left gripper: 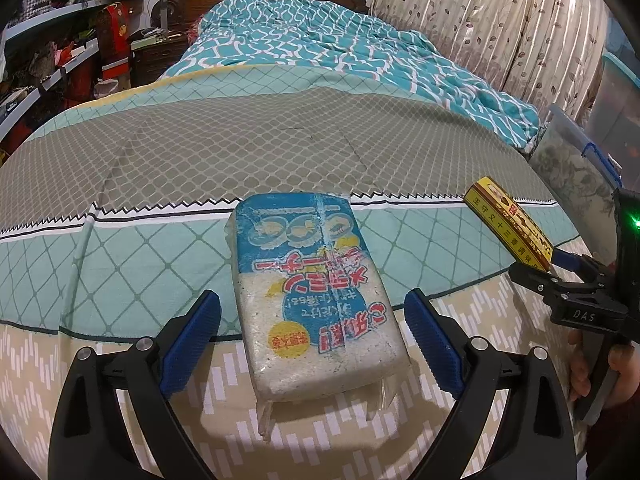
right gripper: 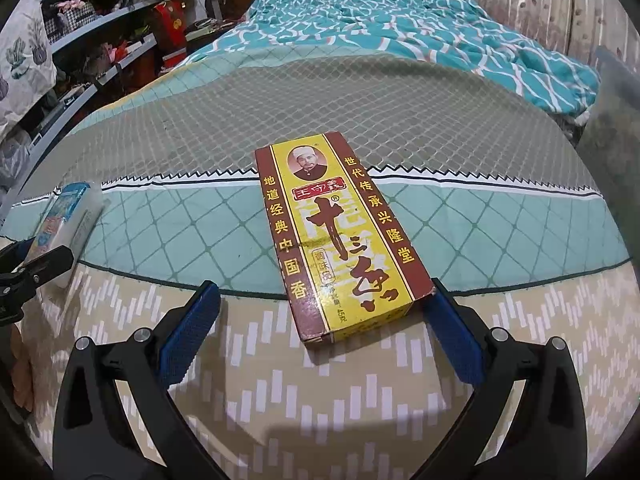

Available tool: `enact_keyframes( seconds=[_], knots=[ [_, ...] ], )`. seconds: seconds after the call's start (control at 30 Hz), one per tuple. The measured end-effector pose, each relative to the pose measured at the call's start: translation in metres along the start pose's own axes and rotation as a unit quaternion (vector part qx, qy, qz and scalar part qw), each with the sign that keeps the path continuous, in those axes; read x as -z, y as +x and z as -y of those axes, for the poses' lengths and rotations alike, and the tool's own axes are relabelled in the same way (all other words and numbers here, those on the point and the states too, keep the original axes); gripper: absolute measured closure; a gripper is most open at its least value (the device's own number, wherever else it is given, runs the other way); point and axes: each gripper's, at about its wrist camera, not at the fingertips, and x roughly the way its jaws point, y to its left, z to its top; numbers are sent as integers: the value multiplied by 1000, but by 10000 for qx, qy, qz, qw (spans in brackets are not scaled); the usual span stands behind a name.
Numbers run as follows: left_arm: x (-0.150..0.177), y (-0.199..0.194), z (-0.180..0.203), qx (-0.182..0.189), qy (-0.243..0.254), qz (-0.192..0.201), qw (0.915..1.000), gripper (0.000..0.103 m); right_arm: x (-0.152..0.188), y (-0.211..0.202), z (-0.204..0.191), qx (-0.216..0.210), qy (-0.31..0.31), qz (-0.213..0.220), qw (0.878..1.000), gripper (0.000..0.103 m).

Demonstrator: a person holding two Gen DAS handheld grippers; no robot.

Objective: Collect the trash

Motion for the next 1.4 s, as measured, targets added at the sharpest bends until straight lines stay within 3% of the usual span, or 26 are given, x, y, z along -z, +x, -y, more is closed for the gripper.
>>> enact_keyframes(
  seconds=[0.43, 0.73, 1.13, 1.4],
  knots=[
    [-1, 3, 1, 54, 106, -82, 9999, 9, 6, -12, 22, -333, 680, 350, 9965, 4],
    [-2, -13, -23, 448, -406, 248, 9979, 9, 7, -16, 22, -454, 670, 442, 9957, 4],
    [-3, -9, -16, 57, -296, 117, 9995, 9, 6, -15, 28, -533, 787, 488, 9943, 4],
    [-2, -7, -21, 73, -376, 51, 9993, 9, 7, -15, 28, -533, 788, 488, 9943, 4]
  ],
)
